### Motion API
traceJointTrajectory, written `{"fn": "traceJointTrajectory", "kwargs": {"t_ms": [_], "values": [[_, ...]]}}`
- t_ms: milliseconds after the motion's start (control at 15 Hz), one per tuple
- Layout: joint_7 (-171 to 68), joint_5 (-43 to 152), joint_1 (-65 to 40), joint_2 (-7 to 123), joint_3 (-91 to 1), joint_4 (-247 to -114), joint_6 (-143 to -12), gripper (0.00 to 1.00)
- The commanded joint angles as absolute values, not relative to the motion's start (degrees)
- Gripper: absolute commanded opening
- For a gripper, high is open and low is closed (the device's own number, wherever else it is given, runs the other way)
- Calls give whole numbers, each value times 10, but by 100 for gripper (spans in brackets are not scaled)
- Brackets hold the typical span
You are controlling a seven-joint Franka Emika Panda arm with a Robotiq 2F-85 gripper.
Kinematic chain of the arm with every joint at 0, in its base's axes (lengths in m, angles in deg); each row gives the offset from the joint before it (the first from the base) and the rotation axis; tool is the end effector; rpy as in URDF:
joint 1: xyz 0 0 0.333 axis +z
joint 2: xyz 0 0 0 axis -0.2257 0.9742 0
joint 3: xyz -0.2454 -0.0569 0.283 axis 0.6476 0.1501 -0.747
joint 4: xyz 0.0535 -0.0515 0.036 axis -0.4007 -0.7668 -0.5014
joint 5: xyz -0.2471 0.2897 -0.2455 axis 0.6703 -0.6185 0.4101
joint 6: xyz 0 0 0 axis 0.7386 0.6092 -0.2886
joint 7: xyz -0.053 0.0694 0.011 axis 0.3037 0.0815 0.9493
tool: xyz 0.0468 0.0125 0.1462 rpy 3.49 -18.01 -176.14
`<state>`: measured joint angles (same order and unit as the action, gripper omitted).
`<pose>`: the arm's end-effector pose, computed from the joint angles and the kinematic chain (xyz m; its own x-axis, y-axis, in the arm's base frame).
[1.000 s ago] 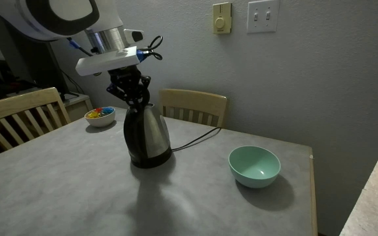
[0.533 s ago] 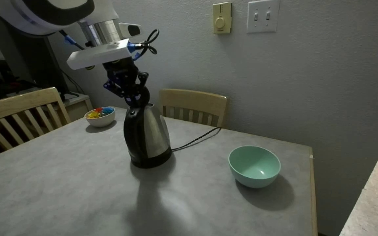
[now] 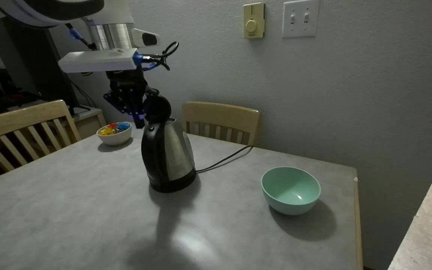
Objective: Press the button on the electrical kettle
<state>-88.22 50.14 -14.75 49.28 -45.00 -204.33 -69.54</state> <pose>0.6400 -0.0608 0.3678 0.9003 0.4325 0.0486 0.4324 -0.9016 0.0131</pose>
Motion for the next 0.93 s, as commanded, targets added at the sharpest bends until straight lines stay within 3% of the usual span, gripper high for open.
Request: {"fn": "traceJointTrajectory", "kwargs": {"t_ms": [0, 867], "values": [[-891, 503, -161, 480, -461, -2046, -697, 0], [-919, 514, -157, 583, -476, -1988, -716, 0]]}}
